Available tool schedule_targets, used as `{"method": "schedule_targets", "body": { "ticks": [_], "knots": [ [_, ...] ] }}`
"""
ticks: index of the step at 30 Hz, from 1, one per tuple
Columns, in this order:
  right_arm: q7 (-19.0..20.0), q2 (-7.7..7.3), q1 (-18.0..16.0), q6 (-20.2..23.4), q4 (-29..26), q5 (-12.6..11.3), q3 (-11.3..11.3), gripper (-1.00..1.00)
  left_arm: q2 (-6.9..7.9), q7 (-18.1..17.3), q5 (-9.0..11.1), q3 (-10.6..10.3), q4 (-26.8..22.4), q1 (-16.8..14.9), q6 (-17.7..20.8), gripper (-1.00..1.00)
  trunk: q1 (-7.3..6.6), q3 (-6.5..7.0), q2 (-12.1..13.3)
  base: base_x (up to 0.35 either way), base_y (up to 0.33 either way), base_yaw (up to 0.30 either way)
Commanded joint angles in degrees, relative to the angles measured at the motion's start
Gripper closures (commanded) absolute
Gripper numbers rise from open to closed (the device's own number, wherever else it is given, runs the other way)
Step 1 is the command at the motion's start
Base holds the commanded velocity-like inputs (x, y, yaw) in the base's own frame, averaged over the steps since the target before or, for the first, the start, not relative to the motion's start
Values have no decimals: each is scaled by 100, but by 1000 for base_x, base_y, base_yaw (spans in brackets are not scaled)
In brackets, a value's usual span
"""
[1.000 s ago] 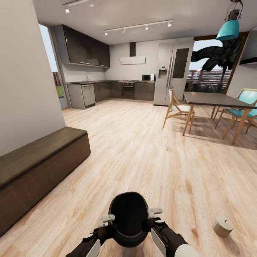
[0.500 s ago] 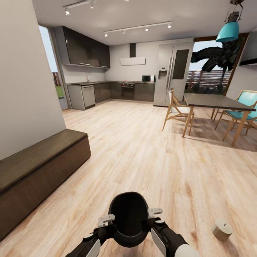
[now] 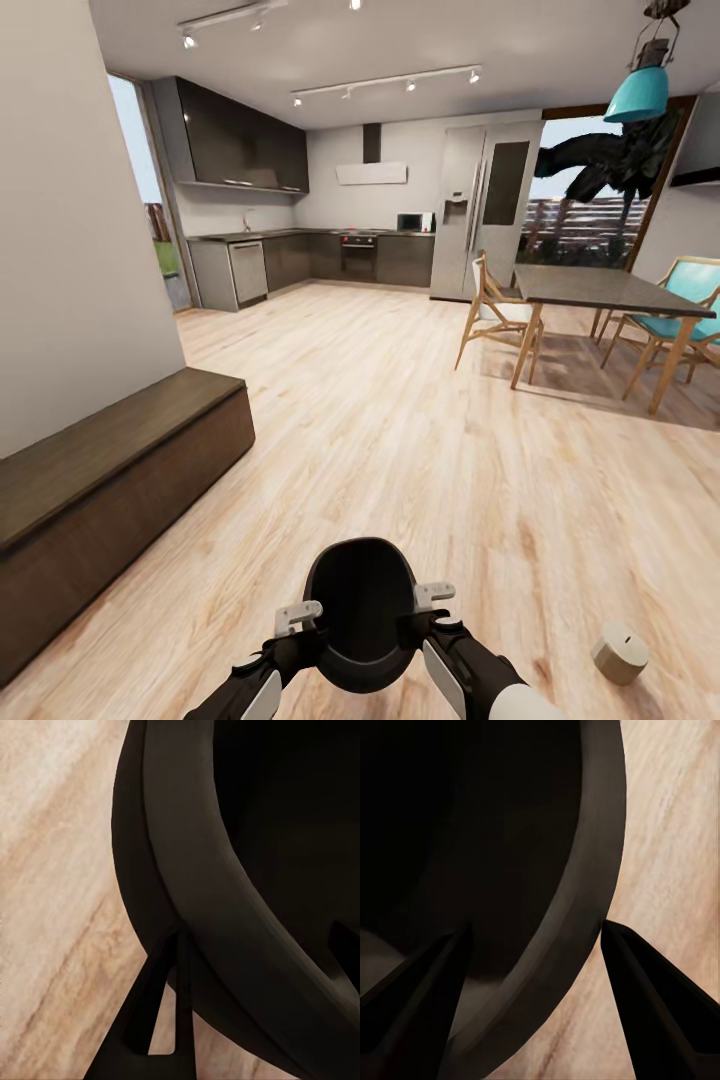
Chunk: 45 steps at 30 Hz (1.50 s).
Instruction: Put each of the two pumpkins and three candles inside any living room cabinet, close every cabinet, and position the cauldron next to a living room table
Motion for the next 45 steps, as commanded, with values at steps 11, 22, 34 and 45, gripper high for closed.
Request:
{"method": "schedule_targets", "body": {
  "ticks": [11, 22, 34, 45],
  "knots": [
    [-29, -2, -4, 19, -72, -143, 107, 100, 3, -9, 112, -96, -3, -1, 27, 100, -244, 193, 440, 0, 0, 0],
    [-25, -2, -4, 21, -72, -143, 107, 100, 7, -13, 103, -96, -3, -1, 26, 100, -266, 211, 480, -10, 4, 0],
    [-20, -2, -4, 21, -72, -143, 107, 100, 11, -9, 100, -95, -3, -1, 27, 100, -266, 211, 480, -167, 62, -3],
    [-20, -2, -4, 21, -72, -143, 107, 100, 11, -9, 96, -93, -3, -1, 27, 100, -266, 211, 480, -62, 1, -221]
  ]
}}
